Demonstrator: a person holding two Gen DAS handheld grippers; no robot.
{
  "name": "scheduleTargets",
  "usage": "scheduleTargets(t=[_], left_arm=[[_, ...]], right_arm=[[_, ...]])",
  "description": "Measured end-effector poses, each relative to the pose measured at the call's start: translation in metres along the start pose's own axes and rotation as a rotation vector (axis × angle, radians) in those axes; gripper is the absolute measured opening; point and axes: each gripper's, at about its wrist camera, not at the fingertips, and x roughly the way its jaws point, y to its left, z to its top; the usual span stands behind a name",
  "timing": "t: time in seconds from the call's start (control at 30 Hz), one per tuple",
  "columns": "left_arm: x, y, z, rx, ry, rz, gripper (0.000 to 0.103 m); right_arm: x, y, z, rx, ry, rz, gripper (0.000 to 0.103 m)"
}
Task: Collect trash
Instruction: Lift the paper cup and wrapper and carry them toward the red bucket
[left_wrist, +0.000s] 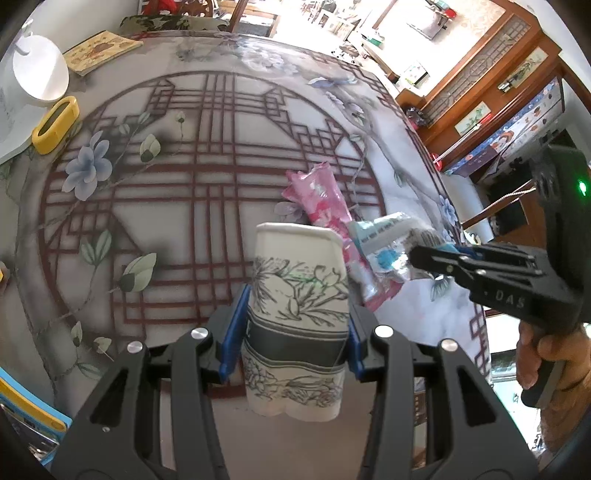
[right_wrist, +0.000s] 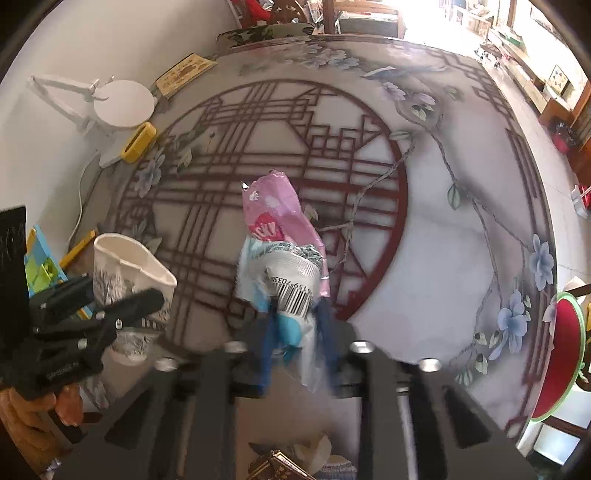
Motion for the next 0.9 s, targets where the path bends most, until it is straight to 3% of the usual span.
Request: scheduleTargets(t=[0.3, 0.5, 0.9], left_arm=[[-0.017, -0.015, 0.009, 0.03, -0.061, 0.039, 0.043], [-0.027, -0.031, 0.013, 0.055, -0.096, 0.039, 0.043], [-0.026, -0.057, 0.008, 0.103, -0.092, 0.036, 0.043]], right_arm=[[-0.048, -0.008, -0.005, 0.077, -0.135, 0.006, 0.021], [-0.063, -0.015, -0.019, 0.118, -0.162, 0.014, 0.025], [-0.083, -0.037, -0.047, 0.2, -0.201, 0.021, 0.025]])
